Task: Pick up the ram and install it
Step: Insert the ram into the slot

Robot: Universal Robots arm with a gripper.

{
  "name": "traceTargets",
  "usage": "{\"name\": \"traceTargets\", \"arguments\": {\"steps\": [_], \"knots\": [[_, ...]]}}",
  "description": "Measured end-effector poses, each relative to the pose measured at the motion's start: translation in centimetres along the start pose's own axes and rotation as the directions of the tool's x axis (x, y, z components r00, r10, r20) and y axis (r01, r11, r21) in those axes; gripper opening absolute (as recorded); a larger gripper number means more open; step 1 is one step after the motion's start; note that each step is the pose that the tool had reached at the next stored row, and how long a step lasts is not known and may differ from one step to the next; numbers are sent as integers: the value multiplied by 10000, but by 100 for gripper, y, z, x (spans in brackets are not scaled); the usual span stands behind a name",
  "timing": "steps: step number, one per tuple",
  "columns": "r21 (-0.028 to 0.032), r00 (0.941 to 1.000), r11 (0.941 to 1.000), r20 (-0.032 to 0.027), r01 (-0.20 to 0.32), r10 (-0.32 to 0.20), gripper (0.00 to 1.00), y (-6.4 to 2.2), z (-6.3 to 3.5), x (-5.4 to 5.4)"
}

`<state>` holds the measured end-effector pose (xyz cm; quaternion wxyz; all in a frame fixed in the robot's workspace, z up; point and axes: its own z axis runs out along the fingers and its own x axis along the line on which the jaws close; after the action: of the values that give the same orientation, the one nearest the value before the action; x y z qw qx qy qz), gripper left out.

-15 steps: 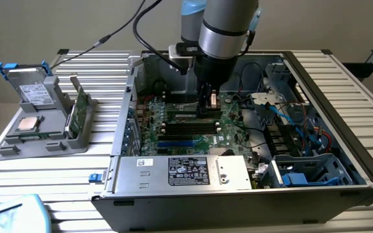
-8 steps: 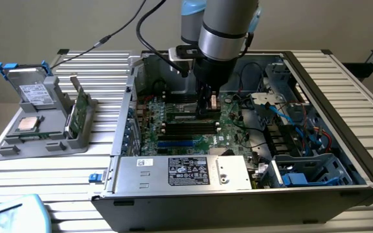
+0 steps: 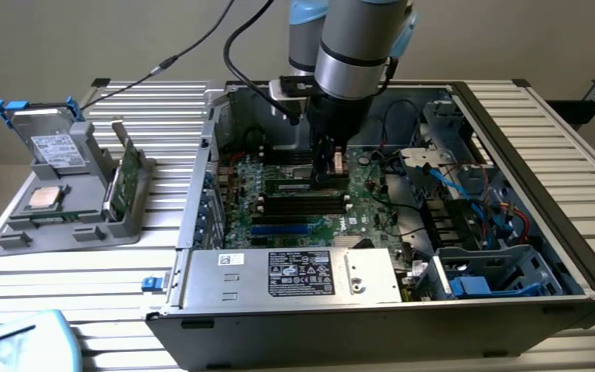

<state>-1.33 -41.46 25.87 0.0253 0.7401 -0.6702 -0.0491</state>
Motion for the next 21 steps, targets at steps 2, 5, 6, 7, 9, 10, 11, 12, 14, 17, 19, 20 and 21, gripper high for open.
{"name": "traceTargets", "arguments": {"steps": [2, 5, 6, 7, 9, 10, 11, 12, 14, 17, 19, 20, 21], "knots": [[-17, 10000, 10000, -52, -10, 10, 14, -3, 20, -2], [-37, 9999, 10000, -144, -29, 29, 14, -6, 50, -2], [-40, 9999, 10000, -166, -37, 36, 14, -7, 62, -2], [-43, 9998, 10000, -188, -46, 45, 14, -8, 73, -2], [-50, 9997, 10000, -228, -73, 72, 14, -10, 98, -7], [-52, 9997, 9999, -241, -87, 86, 14, -12, 111, -12], [-55, 9996, 9999, -250, -100, 99, 14, -15, 121, -15], [-56, 9996, 9999, -253, -104, 103, 14, -15, 126, -16], [-61, 9996, 9999, -254, -107, 105, 14, -15, 125, -15], [-61, 9996, 9999, -250, -109, 108, 14, -16, 129, -21], [-61, 9996, 9999, -257, -121, 120, 14, -24, 144, -30], [-61, 9996, 9999, -263, -133, 131, 14, -28, 157, -37], [-62, 9995, 9999, -275, -144, 142, 14, -30, 171, -39]]}}
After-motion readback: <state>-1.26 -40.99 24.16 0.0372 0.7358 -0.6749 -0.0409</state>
